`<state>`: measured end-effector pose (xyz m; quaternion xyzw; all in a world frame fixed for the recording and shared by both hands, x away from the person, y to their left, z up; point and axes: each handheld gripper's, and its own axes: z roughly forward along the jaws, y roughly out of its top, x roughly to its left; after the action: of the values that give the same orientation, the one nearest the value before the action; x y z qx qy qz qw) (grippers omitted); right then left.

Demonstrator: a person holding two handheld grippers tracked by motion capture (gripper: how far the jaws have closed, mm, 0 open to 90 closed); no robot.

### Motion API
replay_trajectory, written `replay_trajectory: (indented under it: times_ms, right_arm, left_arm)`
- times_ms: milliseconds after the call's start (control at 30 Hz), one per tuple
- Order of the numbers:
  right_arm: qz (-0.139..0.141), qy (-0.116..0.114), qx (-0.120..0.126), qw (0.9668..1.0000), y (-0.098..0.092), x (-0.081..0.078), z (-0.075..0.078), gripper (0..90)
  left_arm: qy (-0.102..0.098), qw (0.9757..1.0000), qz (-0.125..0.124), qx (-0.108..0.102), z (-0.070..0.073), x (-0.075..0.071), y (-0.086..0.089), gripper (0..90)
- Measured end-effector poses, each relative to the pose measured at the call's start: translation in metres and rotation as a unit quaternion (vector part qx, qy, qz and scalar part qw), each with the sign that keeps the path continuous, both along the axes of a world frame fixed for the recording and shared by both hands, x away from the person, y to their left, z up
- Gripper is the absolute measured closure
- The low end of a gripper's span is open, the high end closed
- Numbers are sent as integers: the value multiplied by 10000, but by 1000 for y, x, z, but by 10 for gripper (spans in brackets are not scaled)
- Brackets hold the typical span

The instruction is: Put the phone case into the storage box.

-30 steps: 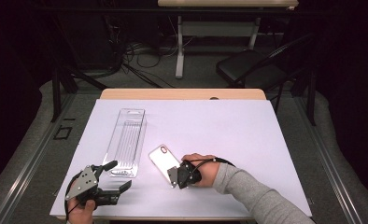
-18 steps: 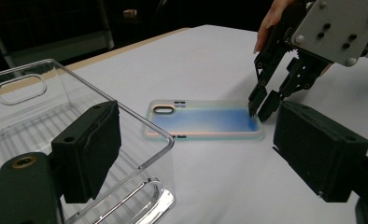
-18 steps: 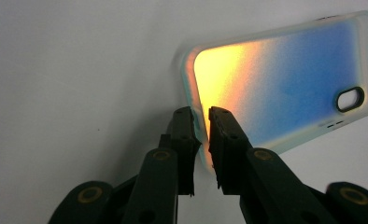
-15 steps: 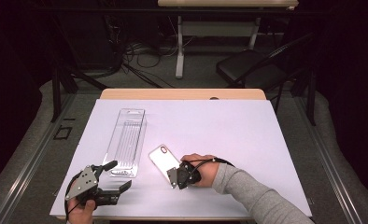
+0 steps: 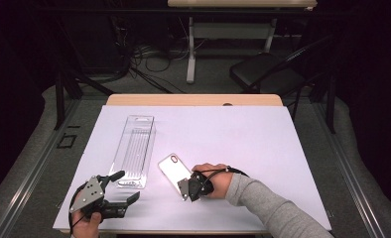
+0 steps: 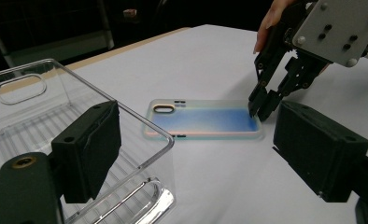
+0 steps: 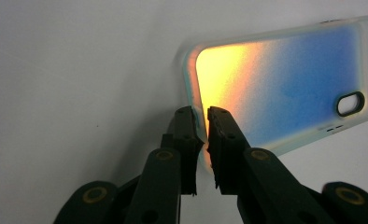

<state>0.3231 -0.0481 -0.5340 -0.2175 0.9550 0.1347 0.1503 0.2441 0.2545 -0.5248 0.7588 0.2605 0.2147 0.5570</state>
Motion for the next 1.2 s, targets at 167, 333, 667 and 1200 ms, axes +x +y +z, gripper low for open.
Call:
replay_trajectory:
  times_ms: [167,333,667,1200]
  right_arm:
    - [38,-15,-4,10000,0,0,0,824]
    - [174,-81,-49,9998,0,0,0,829]
    - [335,-183,-137,9992,1,0,1,845]
    - [411,-164,-136,9989,0,-1,1,853]
  left_arm:
    - [-4,10000,23,3,0,0,0,154]
    - [-4,10000,20,3,0,0,0,154]
    - [4,10000,1,-7,0,0,0,154]
    - [11,10000,16,-10,0,0,0,154]
